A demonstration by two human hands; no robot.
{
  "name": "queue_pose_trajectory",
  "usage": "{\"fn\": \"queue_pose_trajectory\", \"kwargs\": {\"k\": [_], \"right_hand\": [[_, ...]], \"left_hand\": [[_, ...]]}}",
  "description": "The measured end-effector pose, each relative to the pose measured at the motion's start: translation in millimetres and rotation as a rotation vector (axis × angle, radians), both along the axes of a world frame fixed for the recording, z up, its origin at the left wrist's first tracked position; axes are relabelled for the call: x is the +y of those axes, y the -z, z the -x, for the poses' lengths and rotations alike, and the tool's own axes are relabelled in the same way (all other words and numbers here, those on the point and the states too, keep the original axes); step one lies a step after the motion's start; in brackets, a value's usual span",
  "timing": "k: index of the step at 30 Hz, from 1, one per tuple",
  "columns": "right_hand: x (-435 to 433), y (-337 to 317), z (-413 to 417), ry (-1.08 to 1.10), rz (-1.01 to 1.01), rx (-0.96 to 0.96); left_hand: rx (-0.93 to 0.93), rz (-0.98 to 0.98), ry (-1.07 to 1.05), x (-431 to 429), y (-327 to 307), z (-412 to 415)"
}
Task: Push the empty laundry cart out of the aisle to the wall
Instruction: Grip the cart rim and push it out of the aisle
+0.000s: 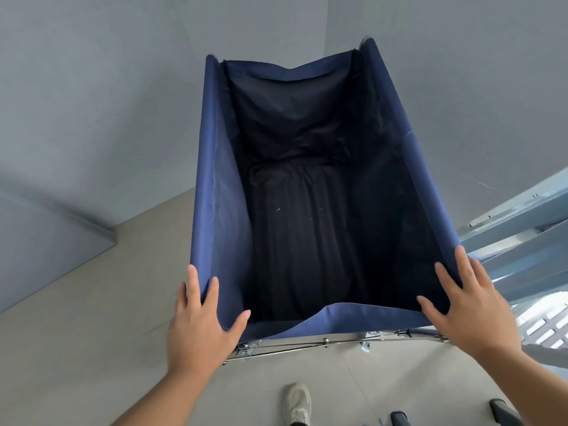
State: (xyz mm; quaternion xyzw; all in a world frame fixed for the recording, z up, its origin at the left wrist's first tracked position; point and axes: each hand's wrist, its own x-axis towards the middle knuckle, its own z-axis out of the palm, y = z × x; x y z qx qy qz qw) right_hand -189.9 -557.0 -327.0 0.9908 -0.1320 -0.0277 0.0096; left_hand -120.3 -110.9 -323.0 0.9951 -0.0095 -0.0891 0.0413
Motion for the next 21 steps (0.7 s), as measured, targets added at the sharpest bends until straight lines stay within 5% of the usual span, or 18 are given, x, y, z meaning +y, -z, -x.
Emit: {"fn": "queue_pose_trajectory", "kwargs": {"k": [21], "right_hand": [[-85.4, -6.4, -100.5, -0.082, -0.027, 0.044]], "left_hand": [[0.002, 0.045, -0.077, -82.3, -1.7, -53.6]]}}
